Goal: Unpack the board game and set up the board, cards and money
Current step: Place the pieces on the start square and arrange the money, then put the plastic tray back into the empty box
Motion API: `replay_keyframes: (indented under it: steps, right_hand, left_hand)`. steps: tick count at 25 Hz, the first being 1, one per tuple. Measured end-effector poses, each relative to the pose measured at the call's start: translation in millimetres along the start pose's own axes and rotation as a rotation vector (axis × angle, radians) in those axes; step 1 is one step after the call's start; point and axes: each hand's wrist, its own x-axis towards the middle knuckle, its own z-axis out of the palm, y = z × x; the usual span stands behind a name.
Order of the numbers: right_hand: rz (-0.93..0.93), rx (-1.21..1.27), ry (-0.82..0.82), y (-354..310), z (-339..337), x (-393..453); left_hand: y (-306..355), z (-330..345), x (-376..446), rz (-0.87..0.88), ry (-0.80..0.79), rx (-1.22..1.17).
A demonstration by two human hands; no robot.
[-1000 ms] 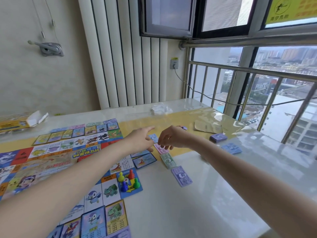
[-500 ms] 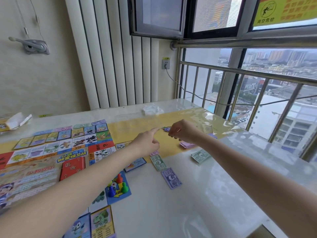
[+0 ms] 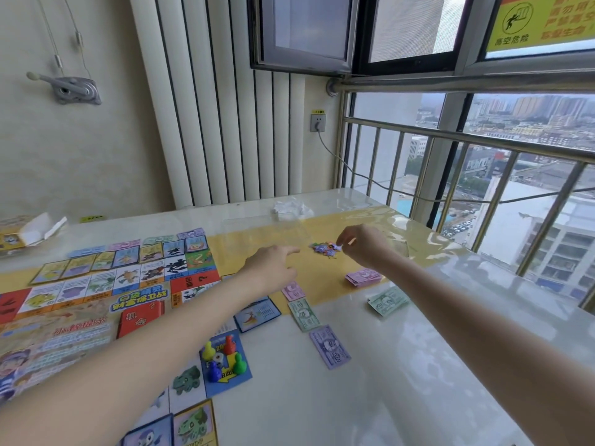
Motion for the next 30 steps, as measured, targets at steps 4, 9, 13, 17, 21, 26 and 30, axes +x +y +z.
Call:
replay_keyframes:
  steps: [4, 9, 13, 17, 21, 26, 30]
  right_hand:
    - [-0.057, -0.021, -0.066, -19.0, 26.8, 26.4]
    - [0.082, -0.040, -0.088, -27.2, 52.3, 60.5]
    - [0.089, 0.061, -0.104, -32.2, 57.0, 74.8]
    - [0.288, -0.243, -0.012, 16.4, 27.5, 95.3]
    - [0.427, -0.444, -0.336, 53.3, 10.7, 109.0]
    - [0.375, -0.512, -0.463, 43.8, 4.9, 107.7]
    - [0.281, -0.489, -0.277, 29.3, 7.2, 107.5]
  left_hand:
    - [-33.3, -16.2, 8.3, -0.104, 0.102, 0.041]
    - [-78.5, -27.2, 29.3, -0.307, 0.160, 0.042]
    - [-90.7, -29.4, 46.9, -0.443, 0.187, -0.219]
    - [-97.1, -30.6, 63.7, -0.478, 0.231, -0.216]
    - [-100.3, -26.6, 78.8, -0.529, 0.166, -0.209]
    - [-101.3, -18.2, 85.4, -0.537, 0.147, -0.165]
    - [-104.5, -16.5, 89.1, -0.551, 0.205, -0.251]
